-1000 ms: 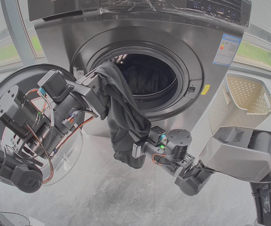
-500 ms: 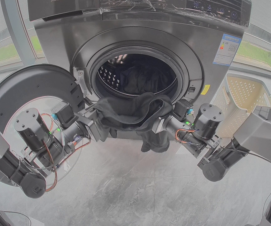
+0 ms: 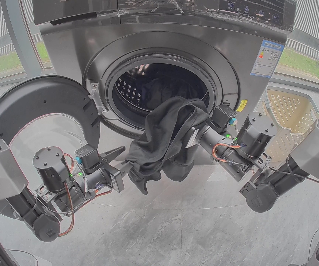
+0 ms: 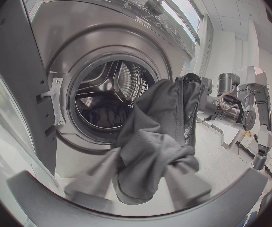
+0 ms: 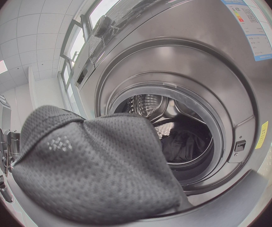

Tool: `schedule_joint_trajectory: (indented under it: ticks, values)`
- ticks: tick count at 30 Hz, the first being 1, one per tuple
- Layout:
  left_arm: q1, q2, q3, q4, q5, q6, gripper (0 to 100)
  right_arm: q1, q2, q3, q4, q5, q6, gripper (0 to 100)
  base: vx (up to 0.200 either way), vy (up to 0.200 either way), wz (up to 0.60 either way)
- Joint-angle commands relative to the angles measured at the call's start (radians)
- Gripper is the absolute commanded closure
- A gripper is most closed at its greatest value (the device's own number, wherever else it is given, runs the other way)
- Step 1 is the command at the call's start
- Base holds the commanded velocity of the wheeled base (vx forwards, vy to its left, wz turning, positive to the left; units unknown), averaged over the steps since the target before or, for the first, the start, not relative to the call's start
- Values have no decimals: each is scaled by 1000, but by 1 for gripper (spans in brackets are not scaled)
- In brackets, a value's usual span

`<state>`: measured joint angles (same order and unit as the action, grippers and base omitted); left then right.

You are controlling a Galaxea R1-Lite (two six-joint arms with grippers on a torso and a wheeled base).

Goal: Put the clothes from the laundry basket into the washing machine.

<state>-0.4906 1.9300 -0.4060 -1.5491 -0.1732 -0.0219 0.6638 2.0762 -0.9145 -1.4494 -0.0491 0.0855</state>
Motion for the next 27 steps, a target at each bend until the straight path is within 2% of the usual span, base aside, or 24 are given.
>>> schedule_joint_trajectory:
  ticks: [1,4,7,10,11,12,17,22,27]
  values:
    - [-8,26,32,0,0,2,0,-1,-8,-4,1,0,0,100,0,0,0]
    - [-29,46,67,0,3,11,0,-4,-8,-7,3,0,0,100,0,0,0]
    - [-48,61,102,0,0,37,0,-4,-8,-9,3,0,0,100,0,0,0]
    - [-63,64,125,-2,-19,51,0,-4,-8,-12,3,0,-1,100,0,0,0]
    - [-80,61,150,0,-46,62,0,-1,-7,-12,4,0,-1,100,0,0,0]
    - [-85,60,161,0,-54,68,0,-1,-5,-12,4,0,-1,100,0,0,0]
    - [-88,67,208,0,-60,91,0,-1,-1,-17,3,0,-1,100,0,0,0]
    - [-92,70,216,0,-94,114,0,-1,1,-21,3,0,-1,100,0,0,0]
    - [-94,66,108,-2,-77,97,0,14,-5,-12,4,0,-1,100,0,0,0]
